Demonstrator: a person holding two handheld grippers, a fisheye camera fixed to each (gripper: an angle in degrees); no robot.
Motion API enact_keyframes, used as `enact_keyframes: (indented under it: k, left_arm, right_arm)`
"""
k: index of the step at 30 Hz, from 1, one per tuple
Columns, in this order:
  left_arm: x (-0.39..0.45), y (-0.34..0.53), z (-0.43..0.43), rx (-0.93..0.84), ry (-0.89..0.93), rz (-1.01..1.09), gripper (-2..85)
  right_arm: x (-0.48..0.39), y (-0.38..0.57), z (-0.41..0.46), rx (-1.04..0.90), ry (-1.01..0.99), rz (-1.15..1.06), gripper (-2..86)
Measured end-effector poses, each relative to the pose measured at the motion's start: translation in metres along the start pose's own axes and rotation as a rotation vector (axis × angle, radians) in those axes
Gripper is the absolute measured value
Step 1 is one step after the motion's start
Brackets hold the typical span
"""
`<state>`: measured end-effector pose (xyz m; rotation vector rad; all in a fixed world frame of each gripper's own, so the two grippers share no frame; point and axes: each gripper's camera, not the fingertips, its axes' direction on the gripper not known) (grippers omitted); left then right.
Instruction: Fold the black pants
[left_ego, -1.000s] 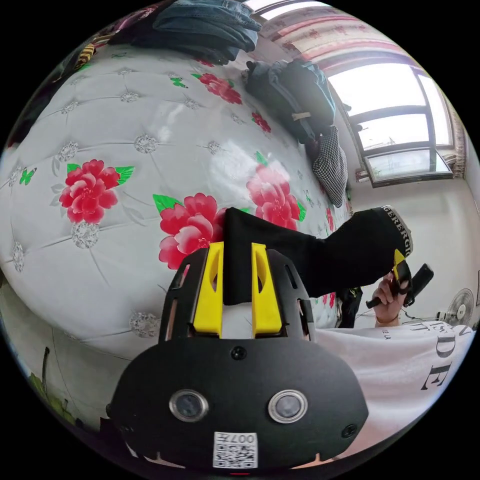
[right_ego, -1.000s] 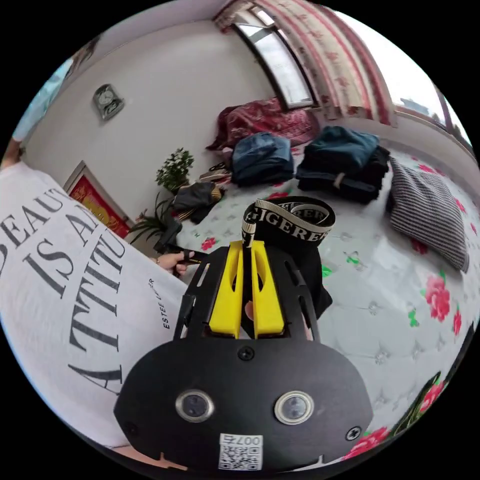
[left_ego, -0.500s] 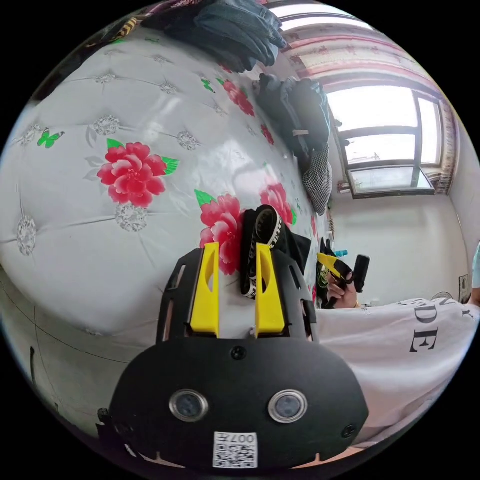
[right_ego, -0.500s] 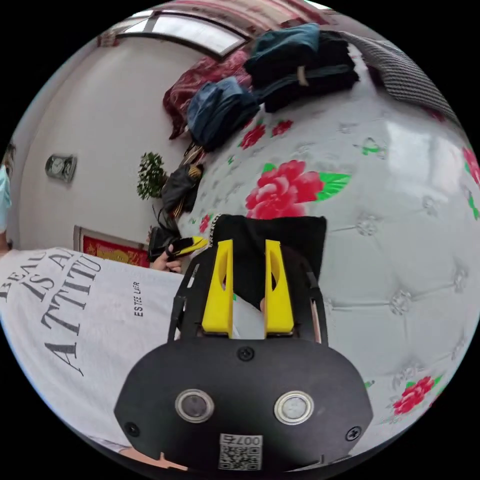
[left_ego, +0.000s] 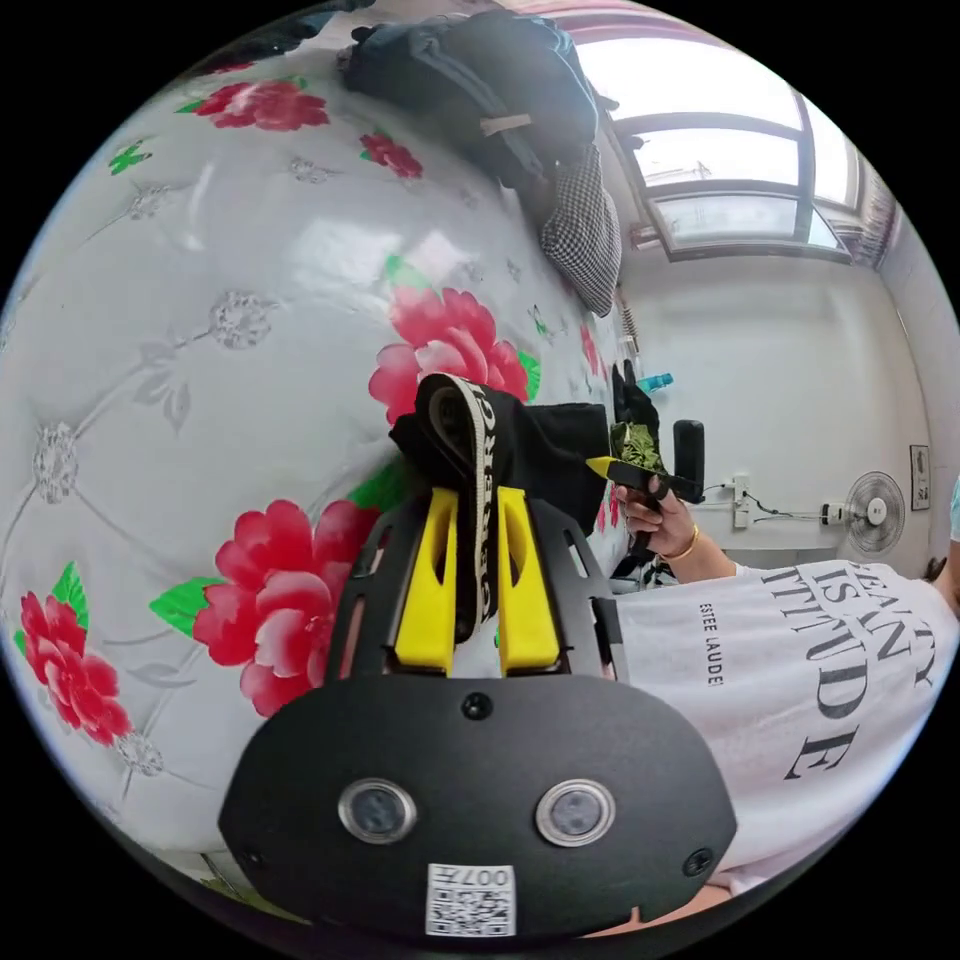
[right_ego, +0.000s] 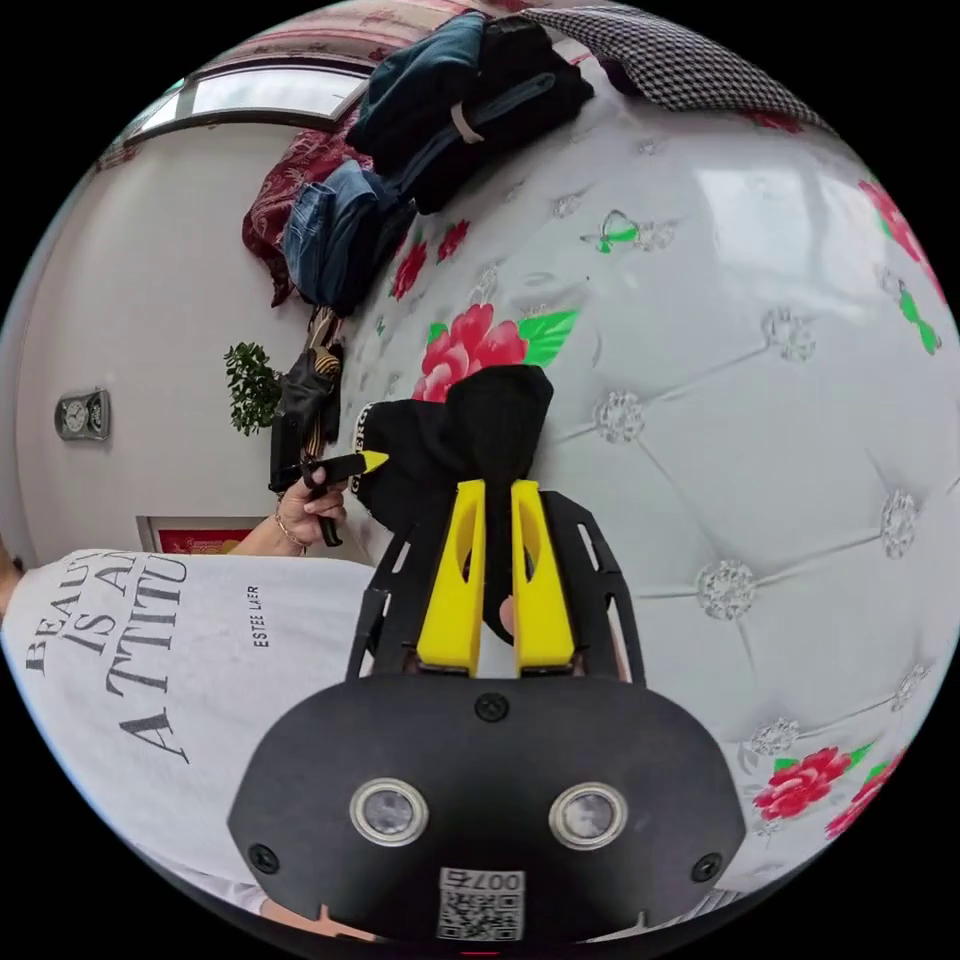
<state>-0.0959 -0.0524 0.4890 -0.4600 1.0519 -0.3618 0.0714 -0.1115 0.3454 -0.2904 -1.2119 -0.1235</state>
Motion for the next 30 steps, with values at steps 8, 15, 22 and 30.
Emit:
enact_keyframes:
  k: [8, 15, 22, 30]
  left_arm:
    - [0.13, -0.204, 0.015, 0.065, 0.111, 0.31, 6.3]
    - [0.22, -0.35, 0.049, 0.211, -0.125, 0.306, 9.3]
    - [0.15, -0.223, 0.148, -0.087, -0.428, 0.347, 9.1]
    - [0.085, -0.026, 0.145, -0.327, -0.481, 0.114, 6.9]
  right_arm:
    - [-0.038, -0.121, -0.19, 0.306, 0.16, -0.244, 6.2]
    - [-0.025, -0.2, -0.3, 0.65, 0.431, -0.146, 8.3]
    - [0.104, -0.07, -0.179, 0.475, 0.564, 0.048, 8.0]
    - [0.208, 0.131, -0.204, 0.461, 0.97, 0.483, 6.4]
